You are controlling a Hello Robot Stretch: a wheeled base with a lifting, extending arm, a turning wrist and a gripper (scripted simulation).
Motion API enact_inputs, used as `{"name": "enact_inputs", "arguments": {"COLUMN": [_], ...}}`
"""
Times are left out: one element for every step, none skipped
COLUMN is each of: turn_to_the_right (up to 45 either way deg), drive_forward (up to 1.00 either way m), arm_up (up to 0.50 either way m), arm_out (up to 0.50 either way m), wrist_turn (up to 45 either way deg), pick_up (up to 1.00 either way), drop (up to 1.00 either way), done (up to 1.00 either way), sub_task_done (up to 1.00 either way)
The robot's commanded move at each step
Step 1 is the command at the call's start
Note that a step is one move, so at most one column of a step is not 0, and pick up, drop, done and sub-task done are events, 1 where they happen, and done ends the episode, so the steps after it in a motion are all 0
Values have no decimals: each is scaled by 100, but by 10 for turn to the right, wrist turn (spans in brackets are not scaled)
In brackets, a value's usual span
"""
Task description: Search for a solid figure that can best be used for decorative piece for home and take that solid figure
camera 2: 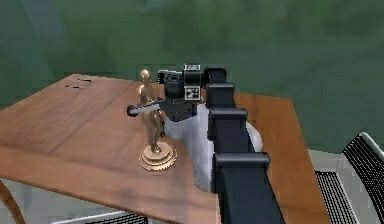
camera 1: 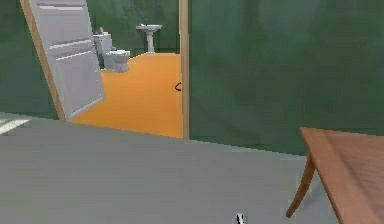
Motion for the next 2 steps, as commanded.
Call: {"name": "enact_inputs", "arguments": {"turn_to_the_right": [0, 0], "drive_forward": [0, 0], "arm_up": [2, 0], "arm_out": [0, 0], "wrist_turn": [0, 0], "pick_up": [0, 0], "drop": [0, 0], "done": [0, 100], "sub_task_done": [0, 0]}}
